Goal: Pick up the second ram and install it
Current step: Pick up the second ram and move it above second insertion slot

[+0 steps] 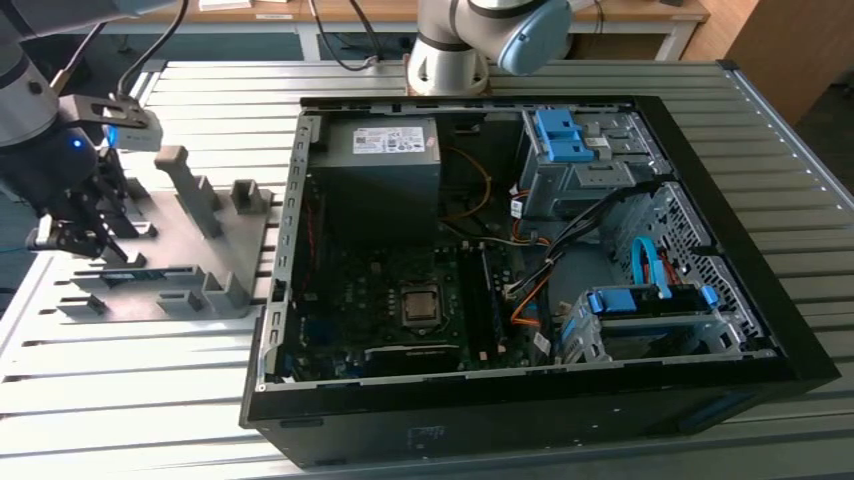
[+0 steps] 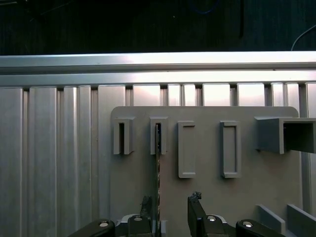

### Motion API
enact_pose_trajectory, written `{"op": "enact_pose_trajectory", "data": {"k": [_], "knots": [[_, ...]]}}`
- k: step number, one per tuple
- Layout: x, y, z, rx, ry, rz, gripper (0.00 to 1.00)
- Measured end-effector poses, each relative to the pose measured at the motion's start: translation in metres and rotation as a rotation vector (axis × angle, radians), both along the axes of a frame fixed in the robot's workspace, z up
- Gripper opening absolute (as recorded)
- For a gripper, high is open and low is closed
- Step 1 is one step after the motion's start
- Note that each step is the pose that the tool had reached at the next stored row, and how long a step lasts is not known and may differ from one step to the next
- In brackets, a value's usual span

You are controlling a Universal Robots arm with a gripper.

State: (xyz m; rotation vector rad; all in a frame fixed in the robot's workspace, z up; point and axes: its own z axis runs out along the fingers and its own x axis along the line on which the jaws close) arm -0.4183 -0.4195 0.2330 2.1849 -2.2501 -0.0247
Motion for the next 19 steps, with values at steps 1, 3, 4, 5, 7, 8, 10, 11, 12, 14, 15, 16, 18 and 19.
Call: {"op": "enact_pose_trajectory", "data": {"k": [1, 3, 4, 5, 7, 8, 10, 11, 12, 14, 15, 16, 18, 19], "knots": [[0.0, 0.0, -0.0003, 0.0, 0.0, 0.0, 0.41], [0.0, 0.0, -0.0009, 0.0, 0.0, 0.0, 0.41], [0.0, 0.0, -0.0013, 0.0, -0.0001, 0.0, 0.41], [0.0, 0.0, -0.0016, 0.0, 0.0, 0.0, 0.41], [0.0, 0.0, -0.0025, 0.0001, -0.0002, 0.0, 0.41], [0.0, 0.0, -0.003, 0.0001, -0.0001, 0.0, 0.41], [-0.001, 0.0, -0.0041, 0.0, -0.0001, 0.0, 0.41], [-0.001, 0.0, -0.0048, 0.0, -0.0001, 0.0, 0.41], [-0.001, 0.0, -0.0057, 0.0001, -0.0001, 0.0, 0.41], [-0.002, -0.0001, -0.008, 0.0, 0.0001, 0.0, 0.41], [-0.002, -0.0001, -0.009, -0.0001, 0.0001, 0.0, 0.41], [-0.003, -0.0002, -0.01, -0.0003, 0.0001, 0.0, 0.41], [-0.004, -0.0011, -0.0119, -0.0006, 0.0, 0.001, 0.41], [-0.004, -0.0017, -0.0128, -0.0006, 0.0, 0.003, 0.41]]}}
